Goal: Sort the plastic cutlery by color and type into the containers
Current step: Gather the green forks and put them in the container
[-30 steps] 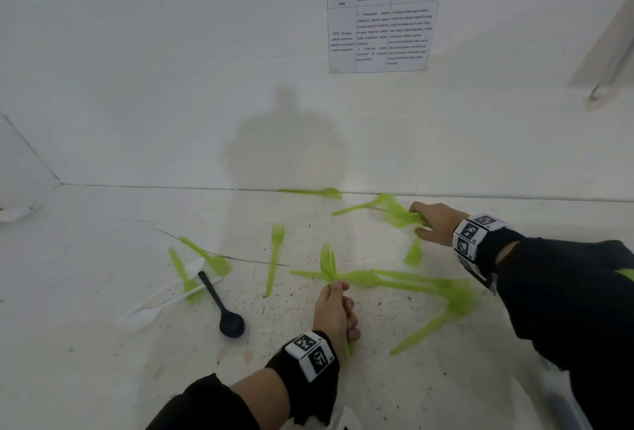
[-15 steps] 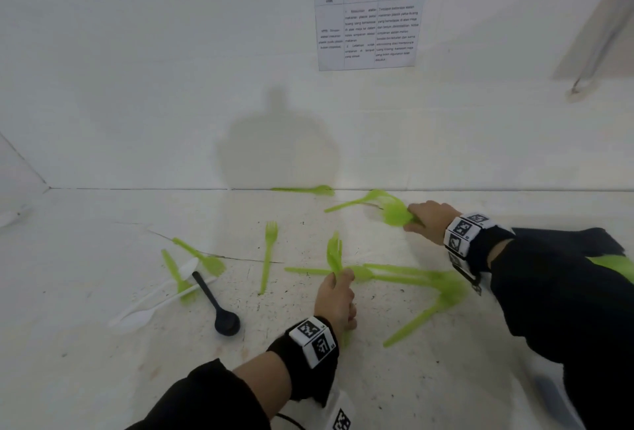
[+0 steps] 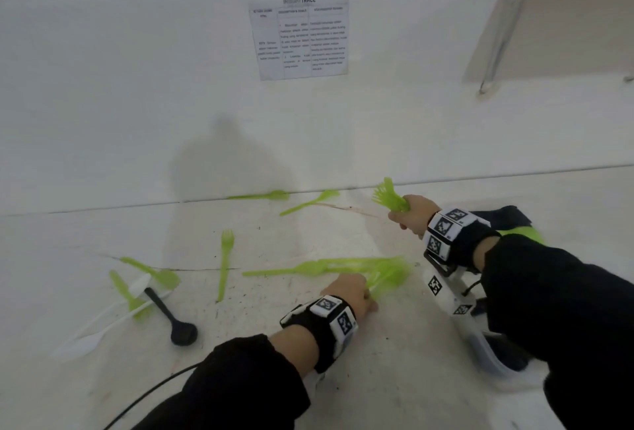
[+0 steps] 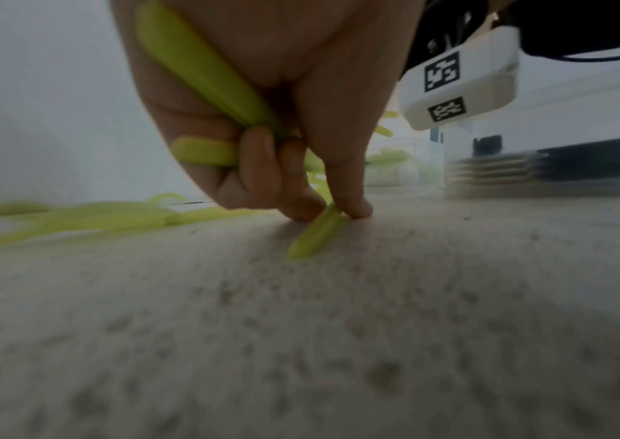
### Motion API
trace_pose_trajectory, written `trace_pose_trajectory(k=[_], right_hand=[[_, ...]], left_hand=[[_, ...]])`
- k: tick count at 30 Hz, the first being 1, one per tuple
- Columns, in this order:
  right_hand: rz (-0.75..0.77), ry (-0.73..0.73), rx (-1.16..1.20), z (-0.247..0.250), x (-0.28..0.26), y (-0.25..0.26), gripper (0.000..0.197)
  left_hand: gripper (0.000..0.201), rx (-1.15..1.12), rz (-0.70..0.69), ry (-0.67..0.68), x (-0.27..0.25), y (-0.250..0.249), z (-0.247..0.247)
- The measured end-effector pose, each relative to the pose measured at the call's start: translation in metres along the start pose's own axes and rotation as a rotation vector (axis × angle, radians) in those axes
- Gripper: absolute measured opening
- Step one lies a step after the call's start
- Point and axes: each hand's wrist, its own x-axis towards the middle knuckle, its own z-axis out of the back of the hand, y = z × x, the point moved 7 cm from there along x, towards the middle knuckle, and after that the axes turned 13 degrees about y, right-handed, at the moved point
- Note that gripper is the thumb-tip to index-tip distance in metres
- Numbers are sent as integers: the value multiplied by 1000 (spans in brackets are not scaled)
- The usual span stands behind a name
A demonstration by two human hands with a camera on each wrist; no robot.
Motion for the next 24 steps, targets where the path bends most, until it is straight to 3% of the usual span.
trace_pose_trajectory(k=[5,9,12,15,19,24], right_hand=[[-40,-9,259,6,-4,-6,11],[-48,-70,472,5,-7,-4,15],[-69,-41,323,-8,-3,0,32],[-61,-7,217,-29,-2,8,26],[-83,73,-92,-63,2,19,25],[-81,205,-233,-97,14,21,30]], left_hand=[[40,-81,28,-31,-8,8,9],[34,-255,23,-27,-20,23,11],[12,-481,-9,-26,-36,36,10],[10,-758,0,-44,-49,53,10],[11,-897,13,-222,-61,77,21],[23,-1026,18,-402,-75,99,31]])
